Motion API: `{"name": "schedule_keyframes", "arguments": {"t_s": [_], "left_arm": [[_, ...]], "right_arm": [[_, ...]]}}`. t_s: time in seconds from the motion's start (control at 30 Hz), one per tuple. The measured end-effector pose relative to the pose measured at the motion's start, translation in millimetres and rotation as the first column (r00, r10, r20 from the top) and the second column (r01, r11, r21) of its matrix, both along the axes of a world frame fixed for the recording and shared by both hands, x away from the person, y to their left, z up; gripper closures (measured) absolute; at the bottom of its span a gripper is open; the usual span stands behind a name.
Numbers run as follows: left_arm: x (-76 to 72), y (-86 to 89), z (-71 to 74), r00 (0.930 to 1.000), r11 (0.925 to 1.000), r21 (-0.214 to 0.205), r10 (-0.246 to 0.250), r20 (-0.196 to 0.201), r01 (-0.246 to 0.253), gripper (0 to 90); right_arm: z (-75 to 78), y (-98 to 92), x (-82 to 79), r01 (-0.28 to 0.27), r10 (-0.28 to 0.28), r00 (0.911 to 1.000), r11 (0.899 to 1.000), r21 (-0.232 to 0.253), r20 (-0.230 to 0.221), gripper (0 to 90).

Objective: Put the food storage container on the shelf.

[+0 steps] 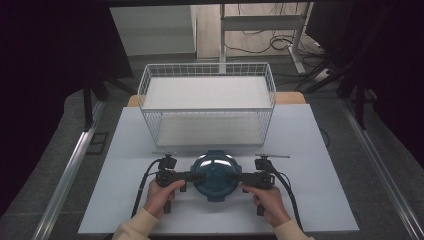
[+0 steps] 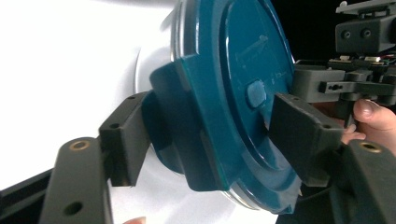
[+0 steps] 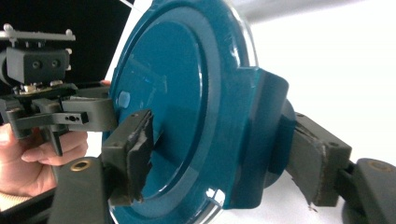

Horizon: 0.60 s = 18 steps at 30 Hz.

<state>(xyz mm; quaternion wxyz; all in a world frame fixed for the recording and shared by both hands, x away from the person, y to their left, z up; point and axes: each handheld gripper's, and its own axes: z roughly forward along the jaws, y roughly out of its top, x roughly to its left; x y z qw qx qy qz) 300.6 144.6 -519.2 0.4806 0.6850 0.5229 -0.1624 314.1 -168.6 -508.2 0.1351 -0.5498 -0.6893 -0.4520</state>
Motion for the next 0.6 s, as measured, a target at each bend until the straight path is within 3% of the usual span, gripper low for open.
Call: {"name": "schedule_keyframes", "arguments": {"t_s": [0.1,0.4,0.6], "left_arm": [[-3.3,0.3,2.5,1.0,1.0,-0.003,0.005,0.004,-0.005,34.9],[-11.9,0.2,7.5,0.9991,0.9999,0.006,0.015,0.039,-0.015,38.2],[-15.0,1.6,10.8,0.998,0.9998,0.005,0.019,0.06,-0.02,40.3]], "right_arm": [[2.5,0.0,-4.3,0.001,-0.001,0.9997,1.0,-0.002,0.024,31.9],[6.2,-4.2,-12.3,0.004,-0.005,0.9995,1.0,0.009,0.032,35.3],[11.4,-3.5,-16.6,-0.002,0.002,0.9976,1.0,-0.001,0.069,37.4]]}}
